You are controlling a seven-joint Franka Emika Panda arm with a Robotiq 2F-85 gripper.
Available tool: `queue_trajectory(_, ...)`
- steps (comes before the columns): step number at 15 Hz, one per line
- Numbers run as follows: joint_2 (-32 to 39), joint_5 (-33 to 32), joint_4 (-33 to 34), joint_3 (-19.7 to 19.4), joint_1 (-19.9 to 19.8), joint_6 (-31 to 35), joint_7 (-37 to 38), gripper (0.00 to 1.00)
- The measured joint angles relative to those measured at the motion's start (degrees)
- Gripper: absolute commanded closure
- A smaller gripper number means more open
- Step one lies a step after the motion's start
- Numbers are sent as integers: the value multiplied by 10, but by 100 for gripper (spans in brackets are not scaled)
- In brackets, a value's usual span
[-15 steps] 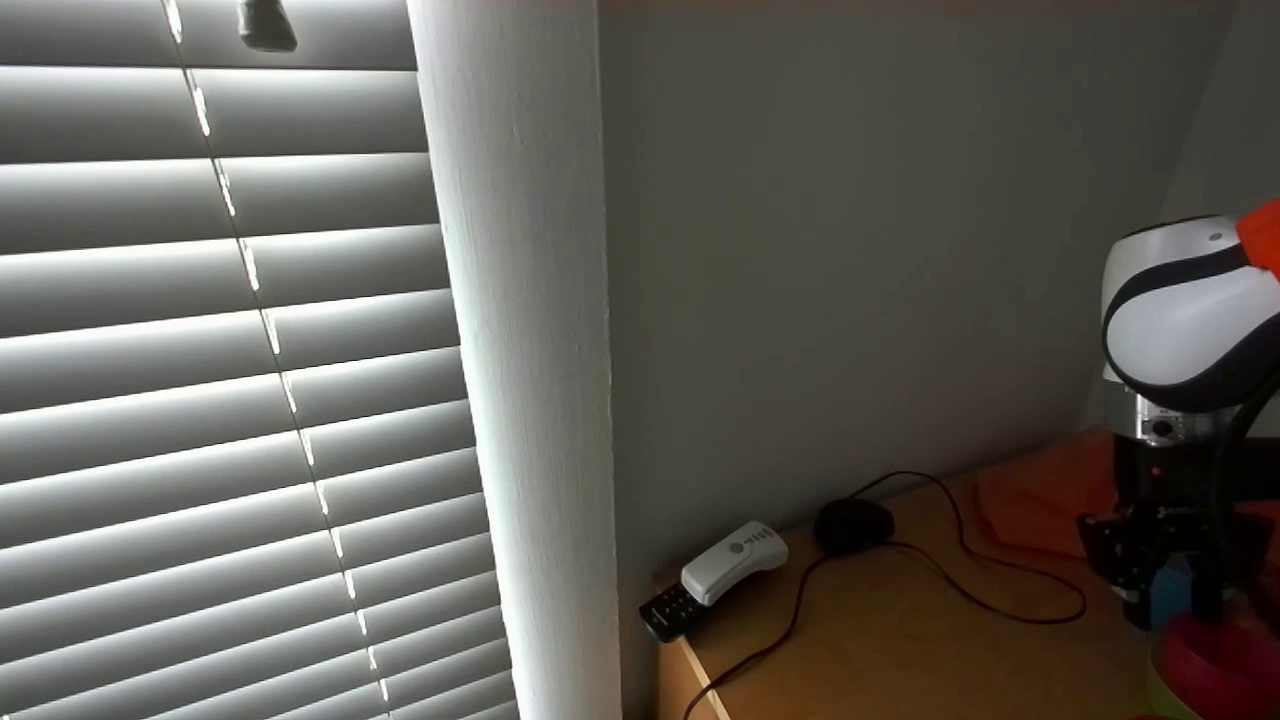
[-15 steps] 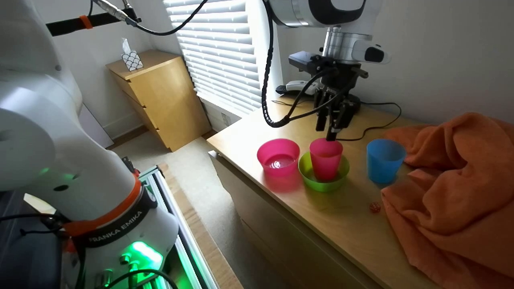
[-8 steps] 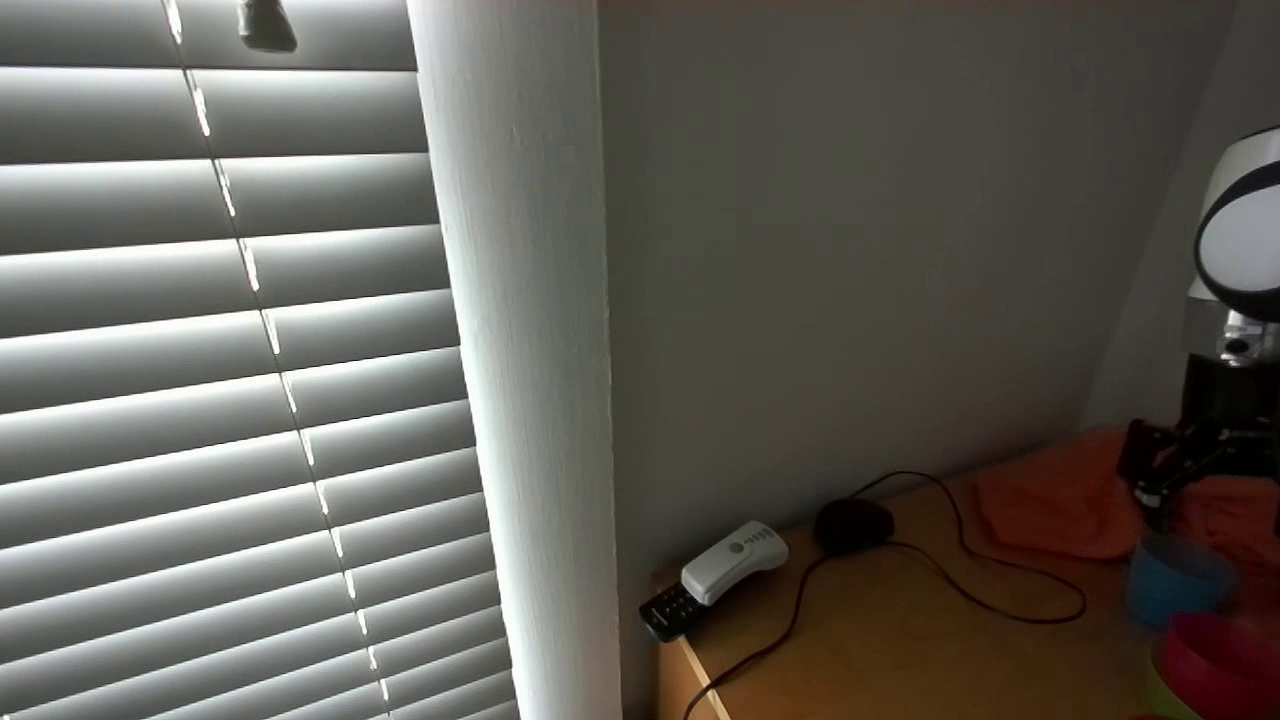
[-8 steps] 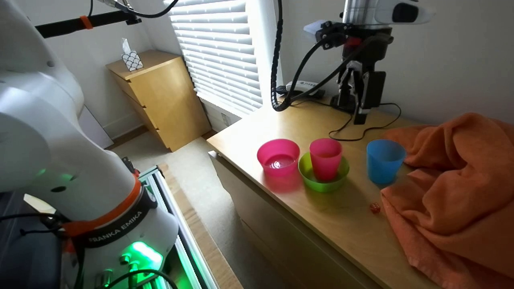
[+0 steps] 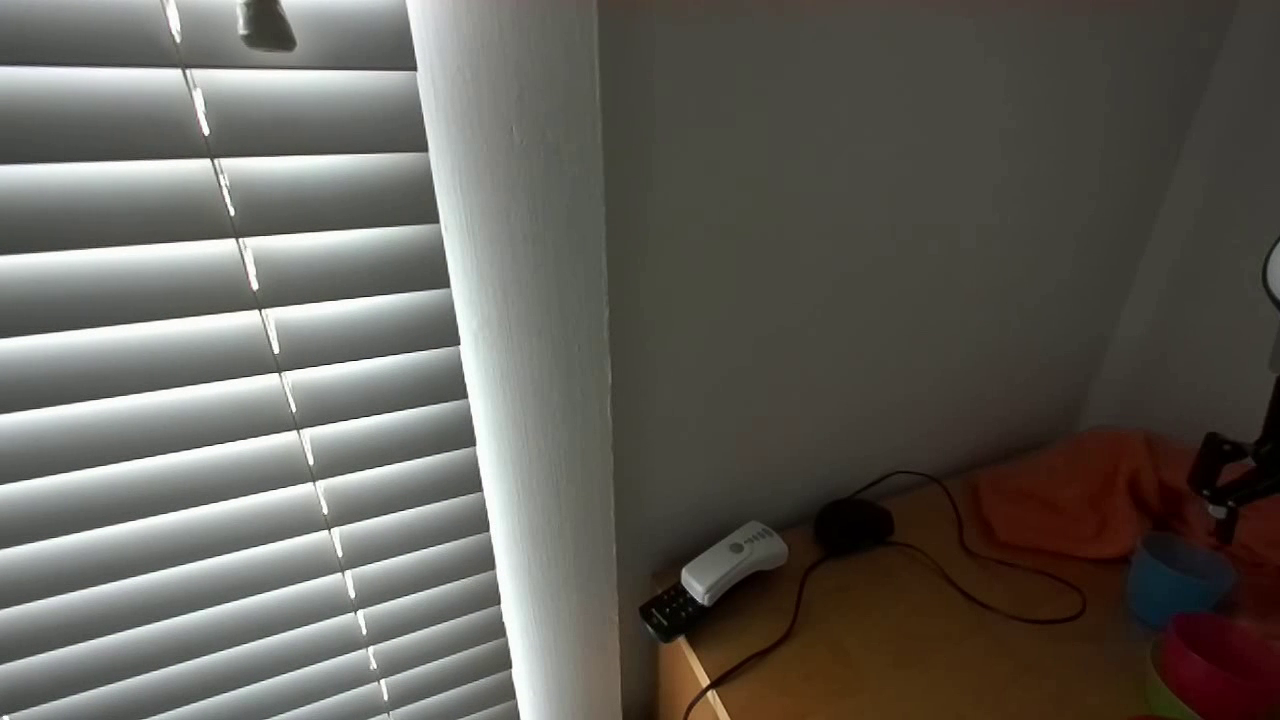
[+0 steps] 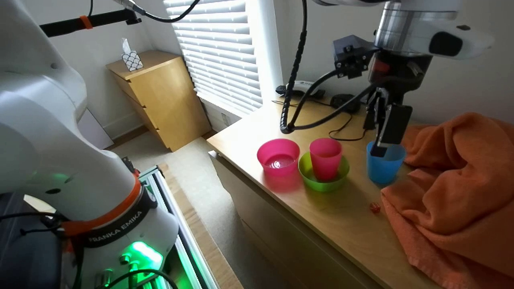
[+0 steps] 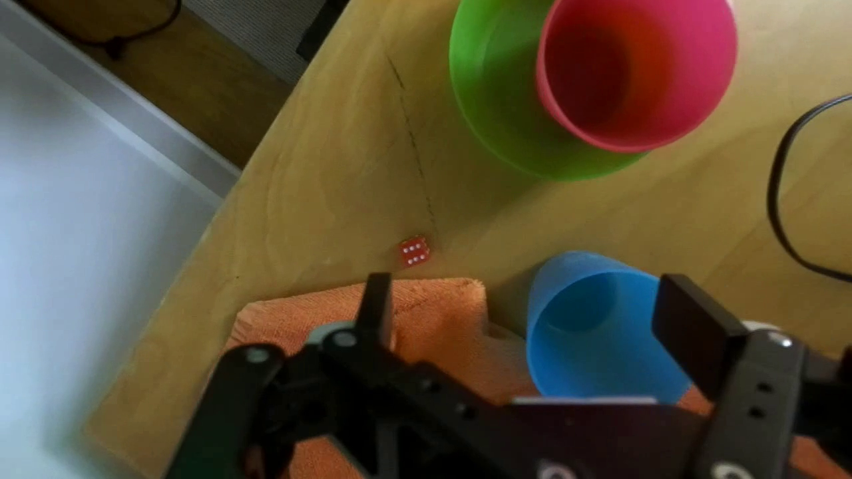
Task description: Put the pink cup in the green bowl and put the blue cup in the pink bowl
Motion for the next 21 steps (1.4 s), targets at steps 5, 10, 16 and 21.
queue_trajectory(5, 49, 46, 0, -3, -10, 85, -8, 3)
queue_trajectory(10, 84, 95, 5, 3, -10, 117, -34, 47)
queue_trajectory(16, 100, 135, 16, 13, -10, 117, -49, 92)
queue_trajectory(21, 92, 139, 20, 24, -6, 114, -49, 99)
